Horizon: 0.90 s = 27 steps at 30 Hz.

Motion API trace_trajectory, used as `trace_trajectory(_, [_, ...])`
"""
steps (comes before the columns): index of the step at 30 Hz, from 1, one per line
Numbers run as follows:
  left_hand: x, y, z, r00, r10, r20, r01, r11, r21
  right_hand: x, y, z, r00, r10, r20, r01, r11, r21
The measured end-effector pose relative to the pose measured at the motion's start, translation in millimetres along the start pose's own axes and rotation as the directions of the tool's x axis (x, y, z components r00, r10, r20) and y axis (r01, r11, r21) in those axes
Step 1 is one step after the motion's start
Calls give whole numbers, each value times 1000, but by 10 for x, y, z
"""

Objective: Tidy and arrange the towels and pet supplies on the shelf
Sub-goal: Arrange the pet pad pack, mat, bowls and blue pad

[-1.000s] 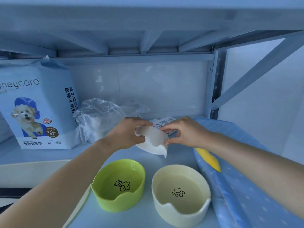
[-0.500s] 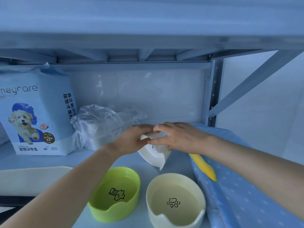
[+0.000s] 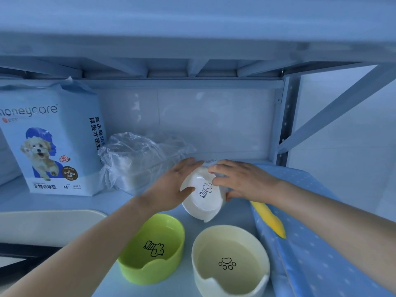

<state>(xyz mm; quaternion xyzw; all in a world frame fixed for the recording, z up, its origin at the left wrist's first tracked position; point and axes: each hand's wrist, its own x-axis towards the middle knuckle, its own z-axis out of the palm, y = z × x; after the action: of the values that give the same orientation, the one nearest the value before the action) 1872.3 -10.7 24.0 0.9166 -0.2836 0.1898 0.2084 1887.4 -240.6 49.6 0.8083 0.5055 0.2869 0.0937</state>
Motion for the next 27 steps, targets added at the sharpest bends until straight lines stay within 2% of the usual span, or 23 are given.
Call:
trace_trajectory(3, [-114, 50, -3, 1000, -23, 10, 22, 999, 39, -29, -14, 56, 999, 40, -32, -38, 998, 50])
trace_trajectory(6, [-208, 93, -4, 998, -7, 54, 6, 1000, 18, -14, -32, 89, 987, 152, 49, -159, 959, 236])
trace_trajectory(9, [-278, 114, -46, 988, -30, 152, 40, 997, -63, 16, -68, 127, 963, 236, 133, -266, 912, 313])
trace_trajectory(12, [-335, 79, -59, 968, -70, 241, 95, 991, -94, 26, -108, 152, 942, 301, 146, -334, 860, 385])
trace_trajectory(15, [-335, 48, -42, 973, -86, 214, 99, 994, -50, 33, -122, 150, 931, 323, 168, -364, 832, 419])
trace_trajectory(19, [-312, 36, -86, 983, -107, 148, 115, 992, -46, 10, -105, 113, 889, 372, 266, -456, 759, 464])
trace_trajectory(23, [-336, 77, -78, 982, -83, 170, 86, 996, -13, -21, -135, 68, 862, 360, 356, -490, 774, 402])
trace_trajectory(27, [-324, 129, 8, 982, -71, 176, 74, 997, -10, -70, -184, 153, 854, 331, 402, -502, 728, 467])
